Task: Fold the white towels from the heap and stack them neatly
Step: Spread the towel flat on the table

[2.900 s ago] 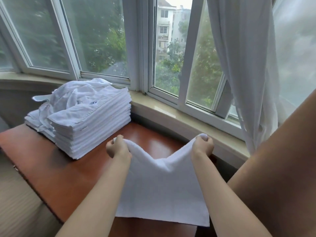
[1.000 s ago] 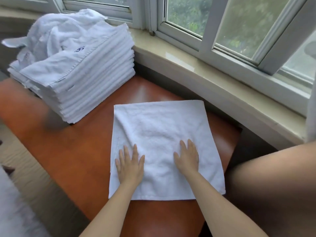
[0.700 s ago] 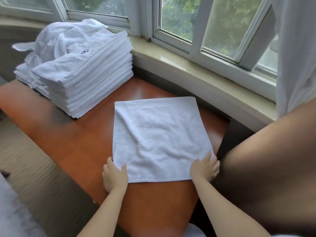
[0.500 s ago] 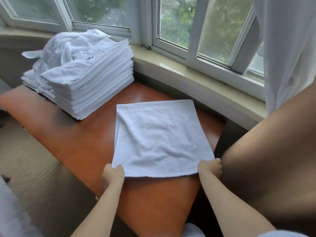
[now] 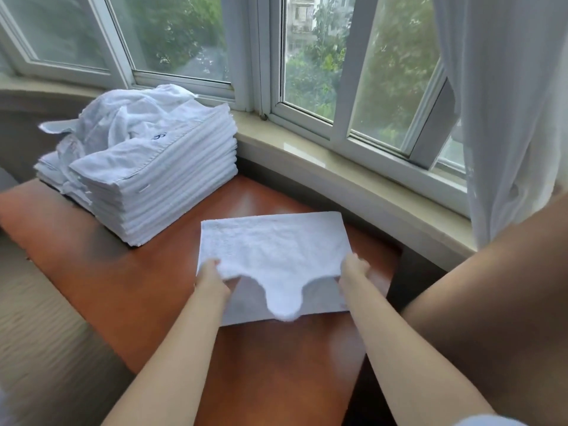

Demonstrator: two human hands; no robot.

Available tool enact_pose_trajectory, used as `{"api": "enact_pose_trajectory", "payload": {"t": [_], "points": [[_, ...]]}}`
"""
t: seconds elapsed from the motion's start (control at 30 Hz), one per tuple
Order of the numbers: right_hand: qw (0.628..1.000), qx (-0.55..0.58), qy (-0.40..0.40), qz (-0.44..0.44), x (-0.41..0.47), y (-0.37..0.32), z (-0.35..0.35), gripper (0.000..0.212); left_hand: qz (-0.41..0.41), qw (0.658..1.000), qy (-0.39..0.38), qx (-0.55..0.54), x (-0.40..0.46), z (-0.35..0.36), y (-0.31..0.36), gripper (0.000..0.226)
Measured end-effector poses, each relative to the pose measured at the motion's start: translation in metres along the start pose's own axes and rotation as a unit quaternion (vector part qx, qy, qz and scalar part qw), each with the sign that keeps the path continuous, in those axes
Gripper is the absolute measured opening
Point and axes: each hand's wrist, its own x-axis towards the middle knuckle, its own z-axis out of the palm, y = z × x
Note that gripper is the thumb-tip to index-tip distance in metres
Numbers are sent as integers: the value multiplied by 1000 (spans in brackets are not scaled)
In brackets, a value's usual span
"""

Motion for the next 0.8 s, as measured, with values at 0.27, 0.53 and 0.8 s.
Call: {"api": "enact_pose_trajectory", "payload": {"t": [0.27, 0.53, 0.8], "points": [[972, 83, 78, -205, 32, -42, 8, 20, 302, 945, 65, 106, 43, -6, 25, 23], [992, -84, 79, -54, 66, 57, -31, 17, 202, 941, 147, 229, 83, -70, -38, 18], [934, -344, 83, -51, 64, 80, -39, 36, 134, 838, 201, 490, 83, -102, -43, 27]]}}
